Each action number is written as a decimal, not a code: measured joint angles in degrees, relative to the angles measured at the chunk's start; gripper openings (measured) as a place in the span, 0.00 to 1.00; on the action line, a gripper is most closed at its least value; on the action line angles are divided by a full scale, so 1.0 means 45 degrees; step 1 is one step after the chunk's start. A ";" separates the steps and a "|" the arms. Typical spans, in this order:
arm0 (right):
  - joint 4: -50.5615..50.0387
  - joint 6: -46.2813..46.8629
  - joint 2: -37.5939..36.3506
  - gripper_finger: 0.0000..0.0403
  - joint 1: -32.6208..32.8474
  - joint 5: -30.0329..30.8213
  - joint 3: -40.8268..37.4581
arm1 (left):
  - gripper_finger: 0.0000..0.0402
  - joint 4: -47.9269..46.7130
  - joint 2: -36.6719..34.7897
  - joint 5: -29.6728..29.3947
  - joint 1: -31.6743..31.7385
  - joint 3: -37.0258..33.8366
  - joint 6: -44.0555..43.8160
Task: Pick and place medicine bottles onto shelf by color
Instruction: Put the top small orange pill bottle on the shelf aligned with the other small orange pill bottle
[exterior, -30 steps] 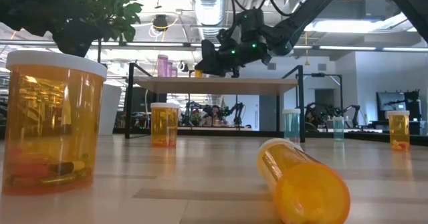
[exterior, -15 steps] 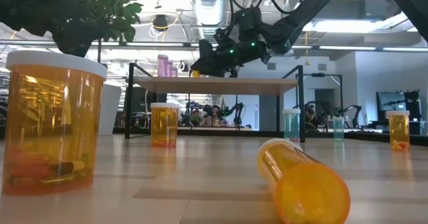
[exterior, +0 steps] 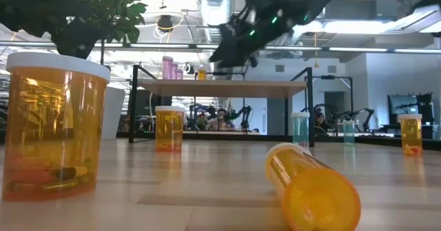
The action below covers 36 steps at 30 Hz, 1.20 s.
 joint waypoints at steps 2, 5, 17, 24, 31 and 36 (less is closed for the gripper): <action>-0.1877 0.0038 -0.0976 0.59 0.0167 0.0005 0.0010 | 0.48 0.0018 0.0000 0.0262 -0.0109 0.0000 -0.0099; -0.4301 0.0006 -0.2321 0.58 0.0830 0.0105 0.0010 | 0.48 0.0026 0.0000 -0.0141 -0.0259 0.0000 -0.0065; -1.2063 0.4466 -0.4507 0.56 0.7131 0.3313 0.0007 | 0.48 0.1482 0.0005 -0.0101 -0.0383 0.0005 -0.0166; -1.0698 0.5233 -0.3569 0.56 0.9883 0.3743 -0.0044 | 0.48 0.2570 0.0220 -0.0082 -0.1191 0.0015 0.0504; -1.1051 0.7008 -0.2566 0.56 1.0969 0.4406 -0.0053 | 0.48 0.3139 0.1058 -0.0125 -0.1508 0.0056 0.0877; -1.4398 0.9749 -0.2576 0.56 1.1065 0.4435 -0.0049 | 0.48 0.2902 0.1620 -0.0047 -0.1503 0.0530 0.1105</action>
